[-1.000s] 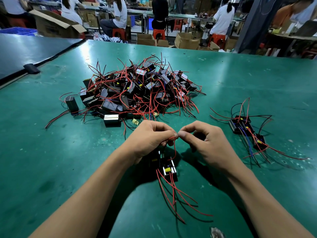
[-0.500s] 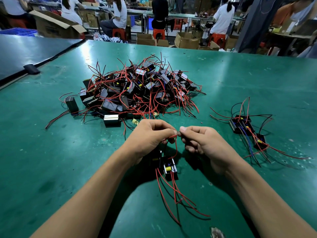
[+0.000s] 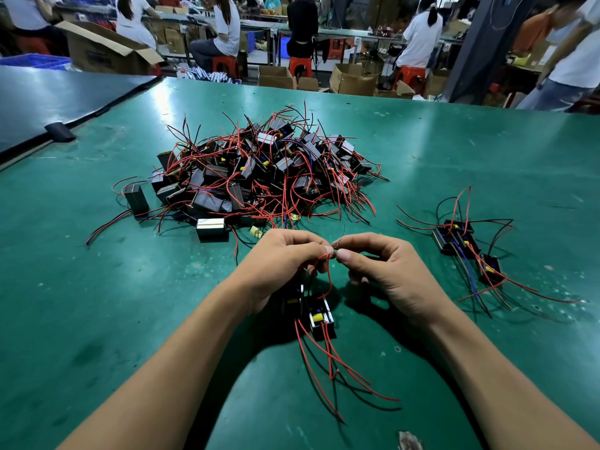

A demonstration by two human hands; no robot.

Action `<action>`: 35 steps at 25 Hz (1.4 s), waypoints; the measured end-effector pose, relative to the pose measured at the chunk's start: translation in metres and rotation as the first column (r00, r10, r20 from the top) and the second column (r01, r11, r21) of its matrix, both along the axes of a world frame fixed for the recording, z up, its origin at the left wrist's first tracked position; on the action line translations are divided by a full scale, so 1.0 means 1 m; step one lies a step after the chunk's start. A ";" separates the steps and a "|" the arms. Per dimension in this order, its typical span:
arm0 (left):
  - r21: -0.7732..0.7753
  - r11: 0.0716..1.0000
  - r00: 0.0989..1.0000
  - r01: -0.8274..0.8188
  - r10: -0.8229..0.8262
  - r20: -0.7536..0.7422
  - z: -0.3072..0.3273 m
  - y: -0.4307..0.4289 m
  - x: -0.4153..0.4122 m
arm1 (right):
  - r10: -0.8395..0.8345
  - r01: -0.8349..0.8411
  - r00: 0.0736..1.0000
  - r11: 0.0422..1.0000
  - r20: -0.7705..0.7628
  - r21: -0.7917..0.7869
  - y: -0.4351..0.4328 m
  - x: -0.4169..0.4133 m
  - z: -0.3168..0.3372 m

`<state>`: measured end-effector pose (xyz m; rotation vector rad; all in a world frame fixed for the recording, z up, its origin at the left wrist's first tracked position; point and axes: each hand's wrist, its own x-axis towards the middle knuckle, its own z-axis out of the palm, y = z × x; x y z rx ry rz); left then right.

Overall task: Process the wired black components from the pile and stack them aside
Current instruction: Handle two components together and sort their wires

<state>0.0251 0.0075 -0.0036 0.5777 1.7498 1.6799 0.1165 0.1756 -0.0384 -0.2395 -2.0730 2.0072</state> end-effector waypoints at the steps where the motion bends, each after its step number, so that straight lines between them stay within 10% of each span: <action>1: 0.004 1.000 1.000 0.004 -0.004 0.011 0.000 0.000 0.000 | -0.001 0.001 1.000 1.000 0.003 -0.010 0.000 0.000 0.000; 21: -0.018 1.000 0.986 -0.014 0.010 -0.169 -0.007 0.002 0.000 | -0.091 0.114 0.991 0.955 0.095 -0.275 -0.019 -0.005 0.010; 30: -0.001 0.980 0.966 -0.200 0.197 -0.170 -0.022 0.004 -0.015 | -0.403 0.407 0.912 0.857 0.082 -0.317 0.003 -0.003 0.016; 35: -0.033 0.981 0.959 -0.190 0.178 -0.220 -0.025 0.005 -0.017 | -0.582 0.680 0.701 0.719 -0.412 0.143 -0.001 0.002 0.019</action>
